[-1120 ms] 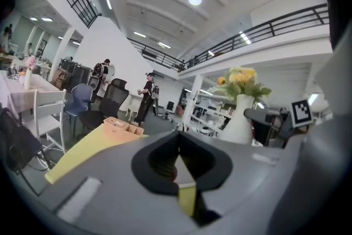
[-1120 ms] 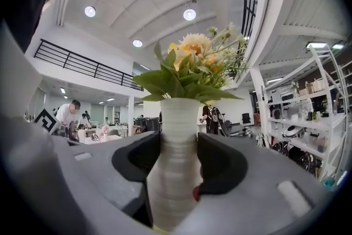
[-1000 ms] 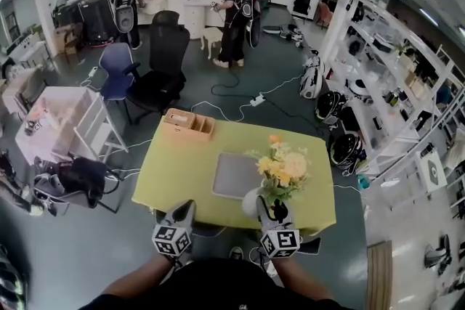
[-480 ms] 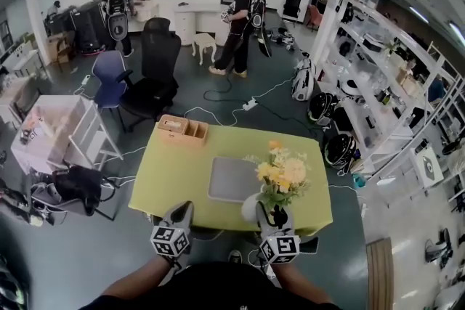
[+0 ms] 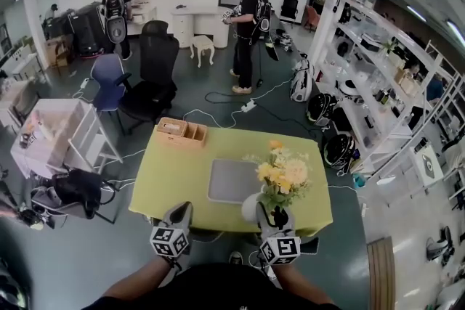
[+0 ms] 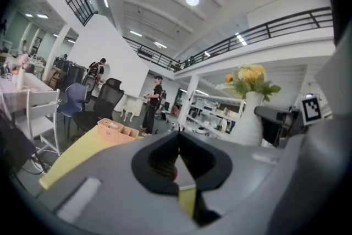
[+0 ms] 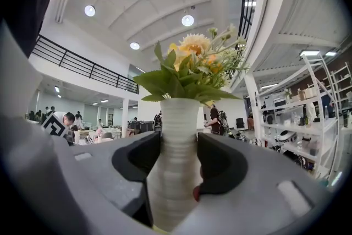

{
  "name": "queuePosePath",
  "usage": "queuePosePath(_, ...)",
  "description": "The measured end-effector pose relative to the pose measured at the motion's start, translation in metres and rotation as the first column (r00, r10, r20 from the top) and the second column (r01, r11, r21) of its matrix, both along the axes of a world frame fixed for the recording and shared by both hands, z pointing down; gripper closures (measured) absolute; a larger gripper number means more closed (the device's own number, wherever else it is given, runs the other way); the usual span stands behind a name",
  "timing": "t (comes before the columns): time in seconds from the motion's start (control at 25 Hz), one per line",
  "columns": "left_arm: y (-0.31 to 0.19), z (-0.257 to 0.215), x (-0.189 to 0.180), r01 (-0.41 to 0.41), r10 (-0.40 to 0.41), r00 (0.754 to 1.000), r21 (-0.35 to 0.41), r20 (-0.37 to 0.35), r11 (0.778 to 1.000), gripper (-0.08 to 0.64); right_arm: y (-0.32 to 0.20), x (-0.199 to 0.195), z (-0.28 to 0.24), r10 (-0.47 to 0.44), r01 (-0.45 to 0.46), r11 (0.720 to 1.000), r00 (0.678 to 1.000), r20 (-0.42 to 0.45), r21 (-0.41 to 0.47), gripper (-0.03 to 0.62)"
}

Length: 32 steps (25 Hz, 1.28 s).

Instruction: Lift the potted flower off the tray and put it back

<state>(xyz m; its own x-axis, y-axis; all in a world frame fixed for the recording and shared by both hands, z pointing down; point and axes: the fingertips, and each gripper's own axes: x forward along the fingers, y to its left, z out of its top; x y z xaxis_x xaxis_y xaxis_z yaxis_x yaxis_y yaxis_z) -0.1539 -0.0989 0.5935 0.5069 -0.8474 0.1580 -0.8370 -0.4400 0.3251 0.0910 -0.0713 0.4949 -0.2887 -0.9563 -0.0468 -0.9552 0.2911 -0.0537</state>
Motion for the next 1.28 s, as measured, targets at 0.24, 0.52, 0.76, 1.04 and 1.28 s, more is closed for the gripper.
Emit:
queuePosePath(0.24,-0.002,0.001,0.001,-0.003,0.003,1.000,0.002,-0.002,1.000,0.552,0.001,0.001,-0.001,0.003,-0.002,1.000,1.000,-0.009,0.011,0.379)
queuePosePath(0.52,-0.005,0.000,-0.006,0.021,-0.021,0.998,0.007,-0.061,1.000,0.552,-0.001,0.001,0.001,0.012,-0.012,1.000,1.000,-0.013,0.012,0.379)
queuePosePath(0.76,-0.005,0.009,-0.006,0.017,-0.017,0.998,-0.015,-0.054,1.000,0.552,-0.004,0.001,0.006,0.012,-0.012,1.000,1.000,-0.008,0.009,0.379)
queuePosePath(1.04,-0.008,0.016,-0.005,0.028,-0.029,0.998,-0.035,-0.047,0.999,0.552,-0.014,0.005,0.014,0.008,-0.008,1.000,1.000,-0.010,-0.006,0.379)
queuePosePath(1.28,-0.011,0.026,-0.004,0.053,-0.056,0.998,-0.064,-0.041,0.997,0.552,-0.036,0.015,0.027,-0.012,0.012,1.000,1.000,-0.017,-0.002,0.379)
